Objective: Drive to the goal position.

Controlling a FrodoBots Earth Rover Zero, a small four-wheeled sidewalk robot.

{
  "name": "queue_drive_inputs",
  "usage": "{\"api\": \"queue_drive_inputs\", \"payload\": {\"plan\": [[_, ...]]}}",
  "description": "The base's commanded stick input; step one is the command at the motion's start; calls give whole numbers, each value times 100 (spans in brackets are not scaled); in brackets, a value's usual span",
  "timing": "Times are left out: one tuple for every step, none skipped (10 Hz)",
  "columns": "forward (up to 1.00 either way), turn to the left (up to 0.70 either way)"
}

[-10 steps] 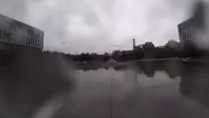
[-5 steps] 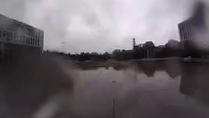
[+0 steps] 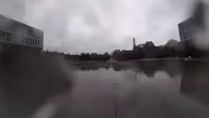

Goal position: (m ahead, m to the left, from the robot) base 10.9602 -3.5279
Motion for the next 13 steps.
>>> {"api": "queue_drive_inputs", "payload": {"plan": [[70, 0], [70, 0], [70, 0], [70, 0], [70, 0], [70, 0], [70, 0], [70, 0], [70, 0], [70, 0], [70, 0], [70, 0], [70, 0]]}}
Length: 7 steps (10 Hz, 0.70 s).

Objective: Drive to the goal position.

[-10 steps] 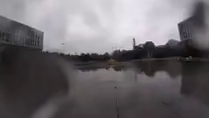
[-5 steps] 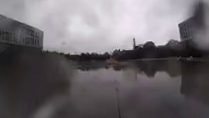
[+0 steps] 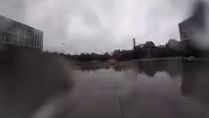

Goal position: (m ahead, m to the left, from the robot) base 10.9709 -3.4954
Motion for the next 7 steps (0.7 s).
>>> {"api": "queue_drive_inputs", "payload": {"plan": [[70, 0], [70, 0], [70, 0], [70, 0], [70, 0], [70, 0], [70, 0]]}}
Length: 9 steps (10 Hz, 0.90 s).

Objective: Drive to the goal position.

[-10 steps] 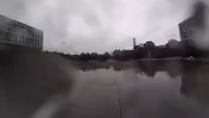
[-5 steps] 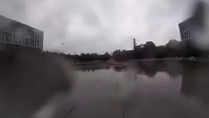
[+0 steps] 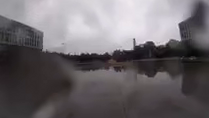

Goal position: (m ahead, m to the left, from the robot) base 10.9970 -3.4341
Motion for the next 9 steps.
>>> {"api": "queue_drive_inputs", "payload": {"plan": [[70, 0], [70, 0], [70, 0], [70, 0], [70, 0], [70, 0], [70, 0], [70, 0], [70, 0]]}}
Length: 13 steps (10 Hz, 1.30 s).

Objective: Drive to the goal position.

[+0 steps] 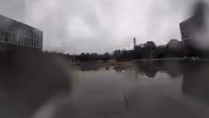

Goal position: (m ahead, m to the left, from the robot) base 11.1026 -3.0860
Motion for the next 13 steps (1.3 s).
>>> {"api": "queue_drive_inputs", "payload": {"plan": [[70, 0], [70, 0], [70, 0], [70, 0], [70, 0], [70, 0], [70, 0], [70, 0], [70, 0], [70, 0], [70, 0], [70, 0], [70, 0]]}}
